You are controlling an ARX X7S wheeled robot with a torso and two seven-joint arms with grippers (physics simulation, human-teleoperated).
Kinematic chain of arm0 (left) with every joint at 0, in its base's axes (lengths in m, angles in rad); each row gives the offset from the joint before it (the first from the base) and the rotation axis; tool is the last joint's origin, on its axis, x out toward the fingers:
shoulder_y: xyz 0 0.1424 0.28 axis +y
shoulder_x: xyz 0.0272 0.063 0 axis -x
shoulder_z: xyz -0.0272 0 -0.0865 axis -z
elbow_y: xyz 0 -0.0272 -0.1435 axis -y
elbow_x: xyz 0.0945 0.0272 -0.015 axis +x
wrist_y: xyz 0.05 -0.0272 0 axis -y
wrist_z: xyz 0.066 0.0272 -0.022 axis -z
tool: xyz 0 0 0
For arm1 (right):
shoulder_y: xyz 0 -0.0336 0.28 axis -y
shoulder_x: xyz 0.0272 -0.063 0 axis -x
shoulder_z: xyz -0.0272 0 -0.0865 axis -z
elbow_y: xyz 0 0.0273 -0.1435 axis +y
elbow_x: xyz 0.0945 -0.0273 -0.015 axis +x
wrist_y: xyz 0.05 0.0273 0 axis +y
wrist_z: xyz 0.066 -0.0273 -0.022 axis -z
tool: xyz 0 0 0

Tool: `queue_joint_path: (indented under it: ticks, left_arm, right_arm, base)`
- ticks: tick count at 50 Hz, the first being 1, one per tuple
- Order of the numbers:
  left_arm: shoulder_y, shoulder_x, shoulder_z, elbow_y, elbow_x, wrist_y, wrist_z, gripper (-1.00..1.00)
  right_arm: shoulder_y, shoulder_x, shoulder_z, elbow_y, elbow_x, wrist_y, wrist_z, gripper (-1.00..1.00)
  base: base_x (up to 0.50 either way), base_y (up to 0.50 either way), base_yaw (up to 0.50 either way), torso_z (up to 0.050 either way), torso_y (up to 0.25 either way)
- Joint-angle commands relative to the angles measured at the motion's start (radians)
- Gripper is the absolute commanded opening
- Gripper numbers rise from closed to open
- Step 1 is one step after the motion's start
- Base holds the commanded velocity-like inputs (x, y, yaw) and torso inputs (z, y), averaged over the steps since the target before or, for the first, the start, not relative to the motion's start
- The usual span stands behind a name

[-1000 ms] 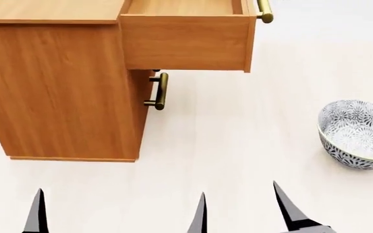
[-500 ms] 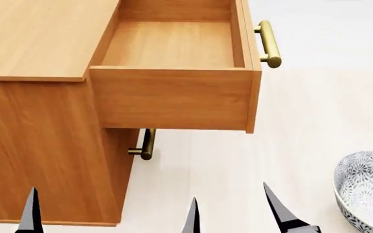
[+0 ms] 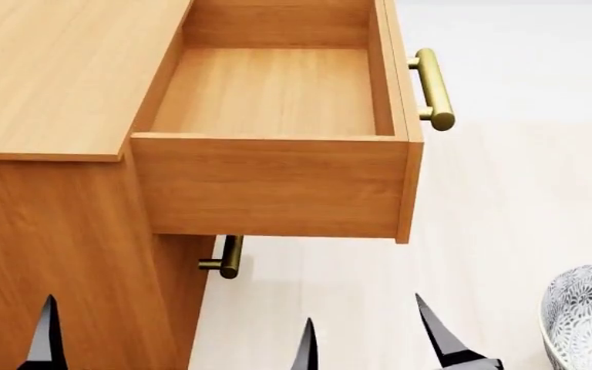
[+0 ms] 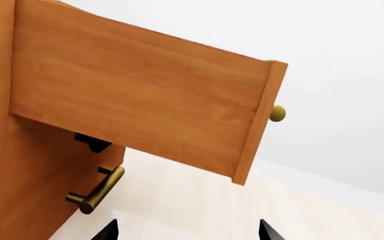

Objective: Put the bowl on top of the cabinet.

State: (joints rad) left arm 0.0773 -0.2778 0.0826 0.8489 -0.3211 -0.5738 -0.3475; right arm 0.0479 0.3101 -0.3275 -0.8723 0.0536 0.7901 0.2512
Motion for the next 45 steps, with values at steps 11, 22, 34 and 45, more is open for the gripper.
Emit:
queue_joint_path:
  ticks: [11,22,34,45]
  left_arm:
    - [-0.013,-0.02,0.025,-0.052,0.024,0.027,-0.001,1.0]
    - [0.0,-0.031,0.034,-0.026,0.024,0.021,-0.01,1.0]
    - [0.021,-0.045,0.019,-0.023,0.016,0.035,-0.012,1.0]
    - [0.01,-0.051,0.037,-0.017,0.02,0.023,-0.019,1.0]
  right_arm:
    - [0.029,0.131,0.267,-0.106,0.11,0.156,-0.095,1.0]
    - [-0.109,0.247,0.528,-0.141,0.195,0.125,-0.211,1.0]
    - [-0.208,0.434,0.765,-0.173,0.464,0.192,-0.16,1.0]
    - [-0.294,0.46,0.983,-0.123,0.575,0.203,-0.212,1.0]
  base:
    - [0.0,0.0,0.0,0.0,0.0]
    - [0.0,0.0,0.0,0.0,0.0]
    - [0.0,0.0,0.0,0.0,0.0]
    - [0.0,0.0,0.0,0.0,0.0]
